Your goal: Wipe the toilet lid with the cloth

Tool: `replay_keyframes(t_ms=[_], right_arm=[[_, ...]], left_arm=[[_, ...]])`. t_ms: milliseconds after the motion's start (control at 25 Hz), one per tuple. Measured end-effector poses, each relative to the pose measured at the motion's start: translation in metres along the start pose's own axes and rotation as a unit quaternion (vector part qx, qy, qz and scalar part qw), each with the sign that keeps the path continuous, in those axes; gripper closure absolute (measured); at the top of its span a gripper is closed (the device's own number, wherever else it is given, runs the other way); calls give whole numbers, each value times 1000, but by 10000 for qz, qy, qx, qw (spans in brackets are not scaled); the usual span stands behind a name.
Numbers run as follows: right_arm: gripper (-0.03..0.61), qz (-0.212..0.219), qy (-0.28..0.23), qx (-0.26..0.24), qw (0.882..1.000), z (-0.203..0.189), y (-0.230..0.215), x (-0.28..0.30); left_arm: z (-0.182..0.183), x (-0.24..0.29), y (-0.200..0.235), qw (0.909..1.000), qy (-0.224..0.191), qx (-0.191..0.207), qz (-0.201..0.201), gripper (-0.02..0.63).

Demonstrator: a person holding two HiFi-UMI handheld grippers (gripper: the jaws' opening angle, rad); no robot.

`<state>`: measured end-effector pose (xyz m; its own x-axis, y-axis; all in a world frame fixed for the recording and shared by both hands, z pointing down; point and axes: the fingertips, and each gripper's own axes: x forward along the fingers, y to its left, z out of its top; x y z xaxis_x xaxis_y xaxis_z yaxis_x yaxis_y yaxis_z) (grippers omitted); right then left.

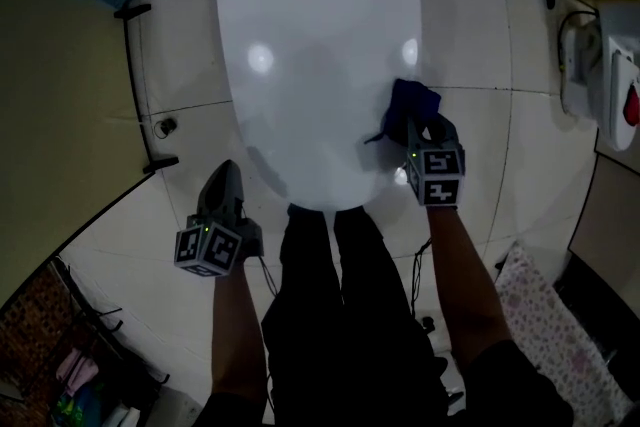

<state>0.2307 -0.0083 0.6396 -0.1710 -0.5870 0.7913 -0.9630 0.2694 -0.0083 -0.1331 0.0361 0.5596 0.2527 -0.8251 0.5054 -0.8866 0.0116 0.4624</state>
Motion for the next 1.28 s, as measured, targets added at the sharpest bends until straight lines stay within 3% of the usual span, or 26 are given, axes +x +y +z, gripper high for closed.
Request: replay_keyframes(t_ms=[200, 400, 560, 680, 800, 920, 1280], right_arm=[[522, 810, -546, 2, 9952, 44, 76, -20], [522, 1866, -980, 55, 9775, 77, 194, -40], [522, 2541, -771, 47, 9641, 70, 289, -41], [522, 2605, -379, -20, 9647, 48, 324, -16], [522, 2426, -35, 37, 9701, 28, 326, 10], [522, 2185, 157, -337, 9751, 11, 309, 20], [520, 1493, 220, -722, 9859, -17, 194, 4]], left_arm=[[-5, -10, 5, 9997, -141, -192, 81, 621], [-26, -30, 6, 9995, 17, -299, -6, 621], [-32, -60, 30, 9993, 74, -355, 116, 621], [-34, -74, 38, 9994, 107, -306, 124, 621], [-41, -78, 42, 9996, 168, -209, 69, 621], [-44, -79, 44, 9994, 196, -282, -1, 621], [-43, -65, 14, 9974, 514, -44, -512, 621]])
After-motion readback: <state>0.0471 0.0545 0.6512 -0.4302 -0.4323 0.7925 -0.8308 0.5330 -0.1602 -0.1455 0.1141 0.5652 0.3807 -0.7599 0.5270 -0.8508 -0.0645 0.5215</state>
